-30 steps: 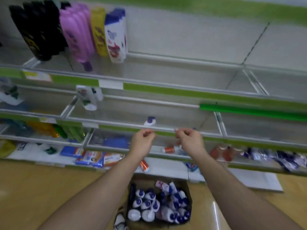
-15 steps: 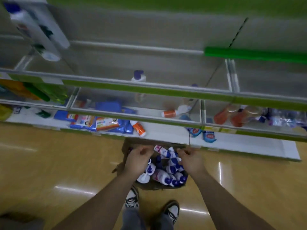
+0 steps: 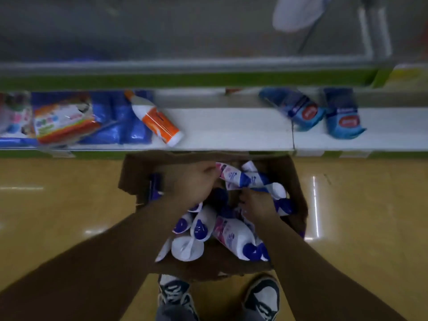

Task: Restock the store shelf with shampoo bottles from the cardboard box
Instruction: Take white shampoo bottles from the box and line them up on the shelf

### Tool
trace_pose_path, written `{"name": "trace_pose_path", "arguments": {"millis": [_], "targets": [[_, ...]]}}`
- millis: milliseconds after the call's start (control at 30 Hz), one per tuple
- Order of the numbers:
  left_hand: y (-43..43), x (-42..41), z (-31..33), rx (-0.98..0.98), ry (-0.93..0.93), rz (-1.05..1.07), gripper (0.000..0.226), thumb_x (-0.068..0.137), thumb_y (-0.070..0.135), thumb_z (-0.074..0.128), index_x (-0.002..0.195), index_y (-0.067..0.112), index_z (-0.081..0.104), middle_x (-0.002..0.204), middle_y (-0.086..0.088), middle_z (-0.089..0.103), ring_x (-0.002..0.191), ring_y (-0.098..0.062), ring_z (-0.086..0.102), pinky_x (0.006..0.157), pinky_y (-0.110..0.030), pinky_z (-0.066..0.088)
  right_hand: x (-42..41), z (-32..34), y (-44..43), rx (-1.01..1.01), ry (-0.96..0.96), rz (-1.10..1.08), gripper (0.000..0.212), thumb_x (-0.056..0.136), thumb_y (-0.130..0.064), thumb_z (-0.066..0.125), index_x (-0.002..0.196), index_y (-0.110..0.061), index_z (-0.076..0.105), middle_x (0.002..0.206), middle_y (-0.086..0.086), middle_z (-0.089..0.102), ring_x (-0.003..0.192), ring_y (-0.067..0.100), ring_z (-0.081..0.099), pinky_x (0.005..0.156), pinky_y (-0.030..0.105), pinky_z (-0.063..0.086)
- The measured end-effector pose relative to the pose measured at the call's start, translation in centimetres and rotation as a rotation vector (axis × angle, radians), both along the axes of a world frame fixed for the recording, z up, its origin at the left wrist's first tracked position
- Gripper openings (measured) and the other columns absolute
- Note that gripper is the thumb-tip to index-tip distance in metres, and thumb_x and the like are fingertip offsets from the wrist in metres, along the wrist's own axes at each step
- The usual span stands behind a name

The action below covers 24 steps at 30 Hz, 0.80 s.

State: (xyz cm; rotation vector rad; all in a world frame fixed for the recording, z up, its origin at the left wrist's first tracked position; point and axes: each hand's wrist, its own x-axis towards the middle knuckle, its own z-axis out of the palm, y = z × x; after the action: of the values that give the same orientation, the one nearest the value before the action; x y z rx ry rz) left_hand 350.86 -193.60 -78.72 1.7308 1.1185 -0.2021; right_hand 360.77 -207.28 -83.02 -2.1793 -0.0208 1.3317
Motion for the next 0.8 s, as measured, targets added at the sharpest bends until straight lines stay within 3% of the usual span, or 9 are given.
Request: {"name": "trace_pose_path", "arguments": {"millis": [67, 133, 200, 267, 367, 467, 567, 667, 800], "targets": [[1.4, 2.1, -4.6, 0.006, 0.031, -0.101, 0.027, 0.099, 0.019, 0.052, 0.119, 0.01, 0.069, 0.126, -0.004, 0.066, 0.116, -0.02, 0.059, 0.091, -0.018, 0.038, -0.3, -3.3, 1.0, -0.054, 0.139, -0.124, 0.025, 0.103, -0.021, 0.045, 0.12, -0.009, 0.06, 0.111, 0.005, 0.066, 0.108, 0.025, 0.063, 0.094, 0.037, 0.048], [2.4, 3.5, -9.2, 0.012, 0.073, -0.242, 0.033, 0.101, 0.021, 0.049, 0.131, 0.014, 0.062, 0.139, -0.003, 0.058, 0.126, -0.019, 0.053, 0.105, -0.021, 0.036, -0.9, -6.8, 1.2, -0.045, 0.235, -0.324, 0.014, 0.099, -0.025, 0.056, 0.096, -0.014, 0.062, 0.09, 0.003, 0.062, 0.092, 0.023, 0.066, 0.093, 0.043, 0.052], [2.7, 4.4, -13.0, -0.001, 0.115, -0.371, 0.037, 0.102, 0.021, 0.049, 0.137, 0.015, 0.056, 0.143, -0.004, 0.054, 0.128, -0.019, 0.051, 0.106, -0.021, 0.035, -1.0, -10.9, 1.1, -0.03, 0.283, -0.411, 0.017, 0.096, -0.028, 0.059, 0.082, -0.018, 0.059, 0.088, 0.006, 0.064, 0.084, 0.023, 0.064, 0.095, 0.047, 0.054], [2.5, 5.0, -16.2, 0.022, 0.153, -0.559, 0.042, 0.099, 0.018, 0.054, 0.14, 0.016, 0.052, 0.143, -0.004, 0.052, 0.126, -0.019, 0.051, 0.102, -0.02, 0.035, -1.2, -13.4, 1.3, -0.007, 0.29, -0.427, 0.015, 0.092, -0.031, 0.061, 0.088, -0.016, 0.063, 0.101, 0.013, 0.071, 0.09, 0.027, 0.067, 0.096, 0.05, 0.054], [2.1, 5.9, -19.3, 0.122, 0.206, -0.798, 0.068, 0.085, 0.026, 0.067, 0.146, 0.025, 0.039, 0.149, -0.002, 0.042, 0.133, -0.021, 0.044, 0.11, -0.033, 0.036, -1.4, -15.0, 2.4, 0.01, 0.283, -0.502, 0.013, 0.098, -0.02, 0.056, 0.103, -0.009, 0.061, 0.109, 0.013, 0.064, 0.106, 0.03, 0.062, 0.101, 0.047, 0.05], [2.3, 6.8, -20.0, 0.16, 0.22, -0.859, 0.07, 0.084, 0.034, 0.067, 0.146, 0.032, 0.035, 0.15, 0.001, 0.042, 0.132, -0.022, 0.045, 0.109, -0.035, 0.037, -1.2, -15.8, 3.0, -0.02, 0.272, -0.498, 0.037, 0.101, -0.022, 0.053, 0.131, -0.001, 0.055, 0.126, 0.017, 0.063, 0.119, 0.034, 0.059, 0.103, 0.043, 0.049], [2.7, 6.9, -19.7, 0.225, 0.207, -0.891, 0.059, 0.084, 0.041, 0.066, 0.138, 0.042, 0.041, 0.136, 0.001, 0.053, 0.12, -0.023, 0.054, 0.103, -0.039, 0.044, -0.9, -15.3, 3.0, -0.038, 0.223, -0.413, 0.037, 0.099, -0.019, 0.053, 0.13, 0.001, 0.059, 0.131, 0.02, 0.062, 0.121, 0.037, 0.059, 0.097, 0.042, 0.05], [2.8, 6.4, -18.8, 0.259, 0.285, -0.909, 0.045, 0.088, 0.04, 0.064, 0.13, 0.028, 0.055, 0.128, -0.006, 0.056, 0.116, -0.026, 0.053, 0.1, -0.036, 0.044, -0.5, -14.6, 3.4, -0.02, 0.223, -0.425, 0.037, 0.098, -0.021, 0.056, 0.127, 0.001, 0.06, 0.129, 0.021, 0.063, 0.119, 0.037, 0.061, 0.095, 0.043, 0.052], [3.4, 5.3, -18.2, 0.13, 0.263, -0.71, 0.025, 0.09, 0.016, 0.056, 0.113, 0.016, 0.067, 0.118, -0.006, 0.066, 0.107, -0.023, 0.06, 0.092, -0.034, 0.05, -0.3, -14.0, 4.2, -0.012, 0.192, -0.389, 0.039, 0.097, -0.031, 0.057, 0.121, -0.001, 0.064, 0.122, 0.019, 0.067, 0.113, 0.036, 0.065, 0.095, 0.047, 0.055]]}}
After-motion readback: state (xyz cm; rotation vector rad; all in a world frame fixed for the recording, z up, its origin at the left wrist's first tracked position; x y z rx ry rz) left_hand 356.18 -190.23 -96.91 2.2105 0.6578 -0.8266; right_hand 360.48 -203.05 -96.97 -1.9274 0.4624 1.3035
